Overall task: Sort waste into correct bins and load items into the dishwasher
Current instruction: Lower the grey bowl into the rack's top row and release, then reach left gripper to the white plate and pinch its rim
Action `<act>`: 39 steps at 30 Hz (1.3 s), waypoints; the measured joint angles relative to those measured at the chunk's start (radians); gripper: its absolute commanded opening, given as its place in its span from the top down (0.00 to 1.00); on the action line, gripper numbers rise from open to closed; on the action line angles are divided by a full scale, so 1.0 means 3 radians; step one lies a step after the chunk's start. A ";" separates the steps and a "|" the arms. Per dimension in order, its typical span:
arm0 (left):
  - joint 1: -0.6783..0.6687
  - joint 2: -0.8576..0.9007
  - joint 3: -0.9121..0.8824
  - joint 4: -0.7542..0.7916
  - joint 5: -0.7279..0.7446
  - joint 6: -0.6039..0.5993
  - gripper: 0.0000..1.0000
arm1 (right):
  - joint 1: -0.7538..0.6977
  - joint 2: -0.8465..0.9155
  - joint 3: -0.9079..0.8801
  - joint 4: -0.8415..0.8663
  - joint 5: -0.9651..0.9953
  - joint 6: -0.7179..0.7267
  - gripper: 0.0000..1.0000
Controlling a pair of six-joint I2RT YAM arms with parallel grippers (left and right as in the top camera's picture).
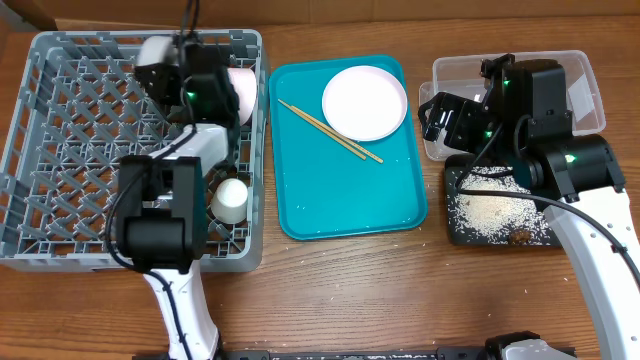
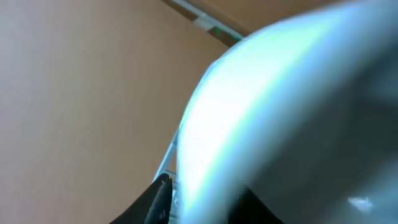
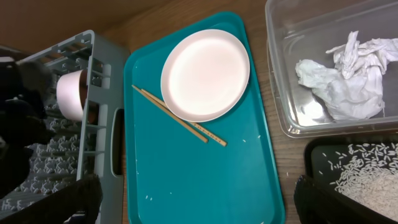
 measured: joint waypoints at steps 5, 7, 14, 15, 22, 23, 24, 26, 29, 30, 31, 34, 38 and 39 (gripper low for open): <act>-0.0187 0.0014 -0.0003 -0.0011 -0.0010 -0.0001 0.72 | 0.0000 0.0000 0.0000 -0.0001 0.0000 0.0001 0.00; -0.0245 0.0014 -0.0003 -0.0013 -0.0010 -0.0001 0.66 | 0.0000 0.0000 0.0000 0.0000 0.0001 0.0001 0.00; -0.0326 0.0015 -0.0004 -0.0003 -0.0164 -0.0001 0.49 | 0.0000 0.0000 0.0000 0.0000 0.0000 0.0001 0.00; -0.0326 0.0015 -0.0003 0.0001 -0.0210 -0.0001 0.46 | 0.0000 0.0000 0.0000 -0.0001 0.0001 0.0001 0.00; -0.0341 0.0015 -0.0003 0.0029 -0.0481 -0.0001 0.27 | 0.0000 0.0000 0.0000 0.0000 0.0000 0.0000 0.00; -0.0346 0.0015 -0.0003 0.0036 -0.0497 -0.0001 0.25 | 0.0000 0.0000 0.0000 0.0000 0.0001 0.0000 0.00; -0.0347 0.0015 -0.0003 0.0041 -0.0507 -0.0001 0.23 | 0.0000 0.0000 0.0000 0.0000 0.0000 0.0001 0.00; -0.0359 0.0014 -0.0003 0.0039 -0.0501 -0.0001 0.21 | 0.0000 0.0000 0.0000 0.0000 0.0000 0.0001 0.00; -0.0395 -0.0019 -0.0004 0.0036 -0.0416 -0.0001 0.18 | 0.0000 0.0000 0.0000 0.0000 0.0001 0.0001 0.00; -0.0417 -0.0047 -0.0004 0.0037 -0.0370 -0.0001 0.18 | 0.0000 0.0000 0.0000 0.0001 0.0000 0.0000 0.00; -0.0435 -0.0071 -0.0004 0.0036 -0.0338 -0.0001 0.16 | 0.0000 0.0000 0.0000 0.0000 0.0000 0.0001 0.00; -0.0511 -0.0195 -0.0004 0.0039 -0.0193 -0.0003 0.13 | 0.0000 0.0000 0.0000 0.0000 0.0000 0.0000 0.00; -0.0590 -0.0305 -0.0003 0.0006 -0.0076 -0.0081 0.12 | 0.0000 0.0000 0.0000 0.0000 0.0001 0.0001 0.00; -0.0607 -0.0312 -0.0003 -0.0046 -0.0060 -0.0135 0.12 | 0.0000 0.0000 0.0000 -0.0001 0.0000 0.0001 0.00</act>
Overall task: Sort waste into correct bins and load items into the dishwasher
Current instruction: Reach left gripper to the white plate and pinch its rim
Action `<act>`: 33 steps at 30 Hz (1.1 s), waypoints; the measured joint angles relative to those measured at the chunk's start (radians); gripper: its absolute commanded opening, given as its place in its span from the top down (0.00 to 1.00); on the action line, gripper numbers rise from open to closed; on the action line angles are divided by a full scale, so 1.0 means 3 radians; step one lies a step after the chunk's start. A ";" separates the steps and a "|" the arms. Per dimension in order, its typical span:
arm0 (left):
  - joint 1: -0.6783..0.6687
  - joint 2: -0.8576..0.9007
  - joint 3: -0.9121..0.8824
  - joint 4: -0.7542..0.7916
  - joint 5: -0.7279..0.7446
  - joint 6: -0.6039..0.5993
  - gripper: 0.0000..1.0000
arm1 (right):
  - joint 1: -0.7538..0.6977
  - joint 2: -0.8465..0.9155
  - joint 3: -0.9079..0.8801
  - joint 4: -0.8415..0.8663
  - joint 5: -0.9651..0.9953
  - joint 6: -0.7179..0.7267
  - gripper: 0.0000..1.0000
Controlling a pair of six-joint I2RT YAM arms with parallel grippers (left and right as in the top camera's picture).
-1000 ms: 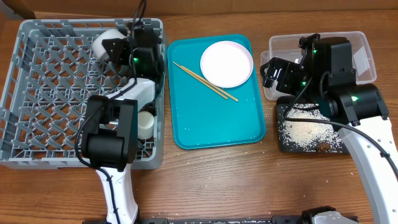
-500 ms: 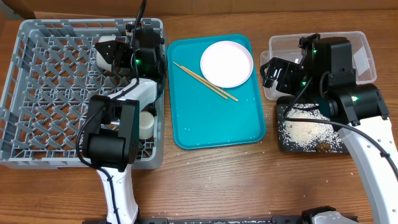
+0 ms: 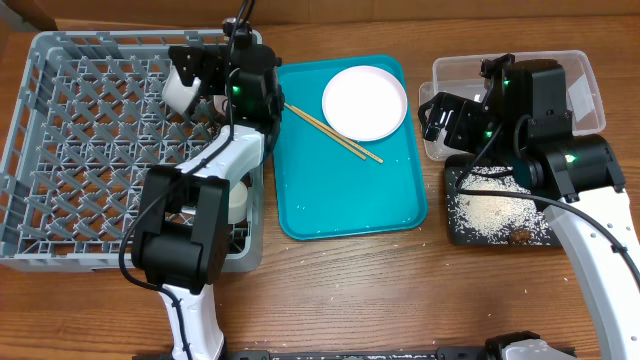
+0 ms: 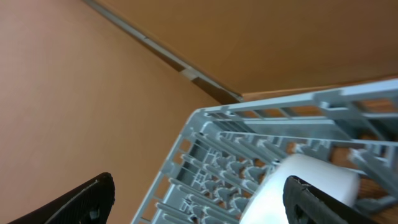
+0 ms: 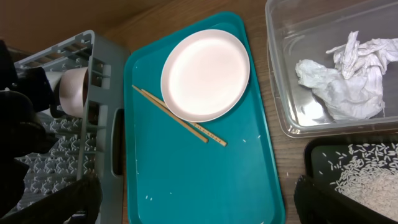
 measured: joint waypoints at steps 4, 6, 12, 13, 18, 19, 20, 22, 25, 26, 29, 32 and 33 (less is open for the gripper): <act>-0.0028 0.0000 -0.0001 -0.0234 0.0100 -0.0266 0.04 | 0.0000 0.0000 0.0000 0.0000 0.0000 0.0001 0.00; -0.0055 0.0000 0.0008 -0.0299 0.0136 -0.0332 0.03 | 0.0000 0.0000 0.0000 0.0000 0.0001 0.0000 0.00; -0.0287 -0.0112 0.0421 -0.1887 0.0956 -0.0932 0.11 | 0.0000 0.0000 0.0000 -0.0001 0.0000 0.0000 0.00; -0.0326 -0.0118 0.0565 -0.2263 0.1312 -0.1101 0.14 | 0.0000 0.0000 0.0000 -0.0004 0.0001 0.0001 0.00; -0.0359 -0.0118 0.0936 -0.2691 0.2916 -0.2065 0.25 | 0.0000 0.0000 0.0000 -0.0033 0.0001 -0.0001 0.00; -0.0342 -0.0118 0.0951 -0.2700 0.3071 -0.2220 0.27 | 0.0000 0.0000 0.0000 -0.0043 0.0001 0.0000 0.00; -0.0320 -0.0118 0.0959 -0.2710 0.3207 -0.2382 0.27 | 0.0000 0.0000 0.0000 -0.0051 0.0001 0.0000 0.00; -0.0300 -0.0107 0.0960 -0.2726 0.3415 -0.2702 0.28 | 0.0000 0.0000 0.0000 -0.0066 0.0001 0.0000 0.00; -0.0295 -0.0022 0.0968 -0.2677 0.3536 -0.3047 0.28 | 0.0000 0.0000 0.0000 -0.0080 0.0000 -0.0001 0.00; -0.0310 0.0039 0.0969 -0.2646 0.3569 -0.3175 0.28 | 0.0000 0.0000 0.0000 -0.0092 0.0000 0.0000 0.00; -0.0367 0.0233 0.0969 -0.2584 0.3610 -0.3361 0.28 | 0.0000 0.0000 0.0000 -0.0094 -0.0018 0.0000 0.00; -0.0418 0.0467 0.0969 -0.2504 0.3647 -0.3520 0.28 | 0.0000 0.0000 0.0000 -0.0120 -0.0052 -0.0001 0.00; -0.0418 0.0518 0.0969 -0.2486 0.3661 -0.3544 0.31 | 0.0000 0.0000 0.0000 -0.0135 -0.0061 0.0000 0.00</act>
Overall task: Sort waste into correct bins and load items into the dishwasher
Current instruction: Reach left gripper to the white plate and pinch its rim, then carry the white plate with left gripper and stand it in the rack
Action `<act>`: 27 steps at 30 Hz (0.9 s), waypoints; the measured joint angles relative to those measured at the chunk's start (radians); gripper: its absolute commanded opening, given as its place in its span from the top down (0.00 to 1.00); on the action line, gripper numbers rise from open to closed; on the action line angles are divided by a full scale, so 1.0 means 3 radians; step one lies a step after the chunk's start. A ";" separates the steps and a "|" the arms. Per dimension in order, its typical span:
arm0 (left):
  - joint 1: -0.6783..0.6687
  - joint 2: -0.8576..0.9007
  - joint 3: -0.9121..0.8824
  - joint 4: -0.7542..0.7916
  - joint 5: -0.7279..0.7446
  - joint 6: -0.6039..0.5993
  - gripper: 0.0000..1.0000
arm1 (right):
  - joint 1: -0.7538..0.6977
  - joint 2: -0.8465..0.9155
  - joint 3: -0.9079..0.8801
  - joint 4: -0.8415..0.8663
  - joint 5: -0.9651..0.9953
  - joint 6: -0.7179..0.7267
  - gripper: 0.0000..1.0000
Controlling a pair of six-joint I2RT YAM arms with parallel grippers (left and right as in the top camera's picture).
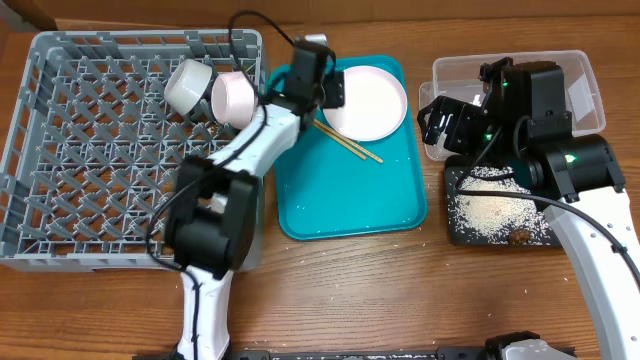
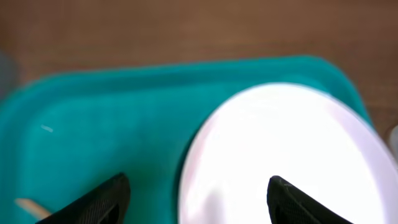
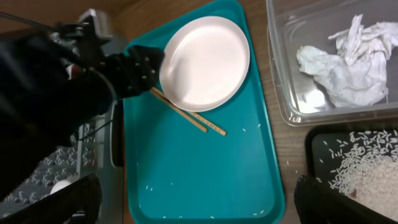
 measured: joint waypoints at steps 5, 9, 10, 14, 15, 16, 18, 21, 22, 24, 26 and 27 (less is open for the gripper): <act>-0.0020 0.0197 0.0000 0.0024 0.0070 -0.0134 0.58 | 0.0000 0.0000 0.0000 -0.0042 -0.0015 0.0000 0.00; -0.0018 0.0221 0.0000 0.0025 0.0080 -0.0158 0.79 | 0.0000 0.0000 0.0000 -0.0048 -0.0017 -0.0001 0.00; -0.0018 0.0221 0.0000 0.0025 0.0079 -0.0164 0.82 | 0.0000 0.0000 0.0000 -0.0047 -0.0015 0.0001 0.00; -0.0018 0.0221 0.0000 0.0010 0.0070 -0.0174 0.87 | 0.0000 0.0000 0.0000 -0.0048 -0.0015 0.0000 0.00; -0.0018 0.0221 0.0000 0.0008 0.0070 -0.0174 0.87 | 0.0000 0.0000 0.0000 -0.0053 -0.0017 0.0000 0.00; -0.0018 0.0221 0.0000 0.0000 0.0070 -0.0172 0.87 | 0.0000 0.0000 0.0000 -0.0056 -0.0015 0.0000 0.00; -0.0018 0.0221 0.0000 -0.0015 0.0070 -0.0169 0.89 | 0.0000 0.0000 0.0000 -0.0057 -0.0017 0.0000 0.00; -0.0018 0.0221 0.0000 -0.0020 0.0064 -0.0111 0.96 | 0.0000 0.0000 0.0000 -0.0061 -0.0015 0.0000 0.00; -0.0018 0.0221 0.0000 -0.0020 0.0056 -0.0072 0.96 | 0.0000 0.0000 0.0000 -0.0065 -0.0017 -0.0001 0.00; -0.0018 0.0221 0.0000 -0.0020 0.0018 -0.0029 0.96 | 0.0000 0.0000 0.0000 -0.0071 -0.0017 0.0000 0.00; -0.0018 0.0217 0.0000 -0.0020 -0.0043 0.0029 0.96 | 0.0000 0.0000 0.0000 -0.0080 -0.0015 -0.0001 0.00; -0.0018 0.0203 0.0000 -0.0025 -0.0055 0.0064 0.96 | 0.0000 0.0000 0.0000 -0.0085 -0.0017 0.0000 0.00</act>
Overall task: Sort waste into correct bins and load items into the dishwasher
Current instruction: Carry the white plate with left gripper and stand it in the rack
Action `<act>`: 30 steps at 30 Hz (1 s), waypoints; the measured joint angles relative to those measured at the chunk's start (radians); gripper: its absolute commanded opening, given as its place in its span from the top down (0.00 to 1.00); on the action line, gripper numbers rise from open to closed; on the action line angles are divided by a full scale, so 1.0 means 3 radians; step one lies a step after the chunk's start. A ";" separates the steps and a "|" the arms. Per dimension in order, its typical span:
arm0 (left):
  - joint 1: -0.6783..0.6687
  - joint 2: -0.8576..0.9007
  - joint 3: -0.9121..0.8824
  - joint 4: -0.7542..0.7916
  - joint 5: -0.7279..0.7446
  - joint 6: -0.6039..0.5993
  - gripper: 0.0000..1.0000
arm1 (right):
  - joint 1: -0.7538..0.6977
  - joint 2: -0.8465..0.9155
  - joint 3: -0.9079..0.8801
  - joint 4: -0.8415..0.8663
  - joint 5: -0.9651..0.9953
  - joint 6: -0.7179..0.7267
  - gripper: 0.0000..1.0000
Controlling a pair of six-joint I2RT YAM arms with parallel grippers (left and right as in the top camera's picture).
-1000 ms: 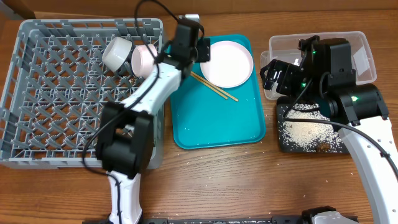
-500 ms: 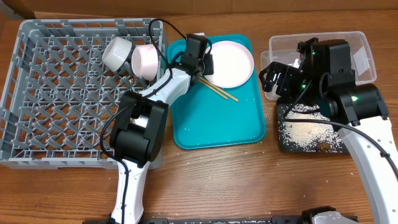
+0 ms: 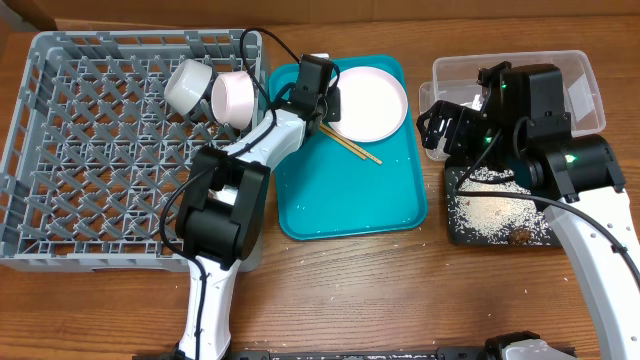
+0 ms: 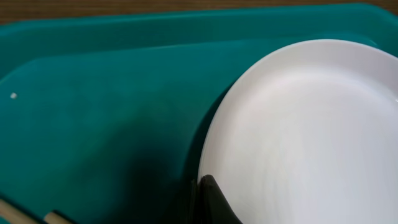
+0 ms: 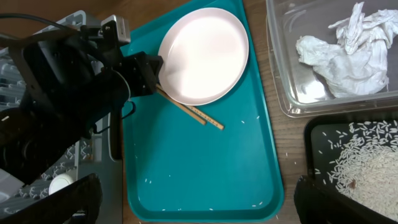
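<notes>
A white plate lies at the far right of the teal tray. It also shows in the right wrist view as the plate. My left gripper is at its left rim. Close up, the fingertips stand together across the rim of the plate, shut on it. A pair of chopsticks lies beside the plate. Over the bins on the right, my right gripper hangs open and holds nothing. A white cup and a pink cup lie in the grey dish rack.
A clear bin at the far right holds crumpled tissue. In front of it sits a black tray of rice. Rice grains dot the teal tray. Bare wooden table runs along the front.
My left gripper went from wide open above the plate to shut on its left rim, a little lower. The right arm has barely moved.
My left gripper was first at the rack's far right corner with a cup filling its view. Then it stood open there, the cup lying in the rack. Later it was open over the plate on the tray, and now it is shut on the rim.
</notes>
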 measured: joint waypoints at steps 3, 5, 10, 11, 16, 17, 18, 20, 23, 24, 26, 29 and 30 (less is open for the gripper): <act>0.0000 -0.0140 -0.0001 -0.0079 -0.0038 0.0184 0.96 | 0.0000 0.0000 0.0000 0.0000 0.0001 -0.0001 0.00; 0.0000 -0.0340 -0.0001 -0.0175 -0.0067 0.0378 0.96 | 0.0000 0.0000 0.0000 0.0000 0.0000 0.0000 0.00; 0.0000 -0.1171 0.0004 -0.0688 -0.0355 0.1020 0.96 | 0.0000 0.0000 0.0000 0.0001 0.0000 -0.0001 0.00; 0.0000 -0.1348 0.0009 -0.0855 -0.0458 0.1125 0.96 | 0.0000 0.0000 0.0000 0.0003 0.0000 -0.0001 0.00; 0.0045 -0.2060 0.0065 -0.1845 -0.1119 0.1453 0.96 | 0.0000 0.0000 0.0000 0.0013 0.0001 0.0001 0.00; 0.0076 -0.2135 0.0067 -0.2024 -0.1232 0.1476 0.96 | 0.0000 0.0000 0.0000 0.0019 0.0000 0.0000 0.00; 0.0123 -0.2193 0.0067 -0.2193 -0.1344 0.1499 0.96 | 0.0000 0.0000 0.0000 0.0023 -0.0001 0.0001 0.00; 0.0240 -0.2237 0.0067 -0.2471 -0.1544 0.1540 0.96 | 0.0000 0.0000 0.0000 0.0025 0.0000 0.0000 0.00; 0.0538 -0.2238 0.0047 -0.2778 -0.1795 0.1598 0.96 | 0.0000 0.0000 0.0000 0.0024 0.0001 0.0000 0.00; 0.0621 -0.2238 0.0041 -0.2810 -0.1840 0.1628 0.96 | 0.0000 0.0000 0.0000 0.0025 0.0000 0.0000 0.00; 0.0814 -0.2238 0.0032 -0.2814 -0.1918 0.1737 0.96 | 0.0000 0.0000 0.0000 0.0023 0.0000 0.0000 0.00; 0.1043 -0.2238 0.0019 -0.2645 -0.1982 0.1982 0.96 | 0.0000 0.0000 0.0000 0.0025 0.0001 0.0000 0.00; 0.1127 -0.2239 0.0017 -0.2520 -0.1984 0.2116 0.96 | 0.0000 0.0000 0.0000 0.0024 0.0000 0.0000 0.00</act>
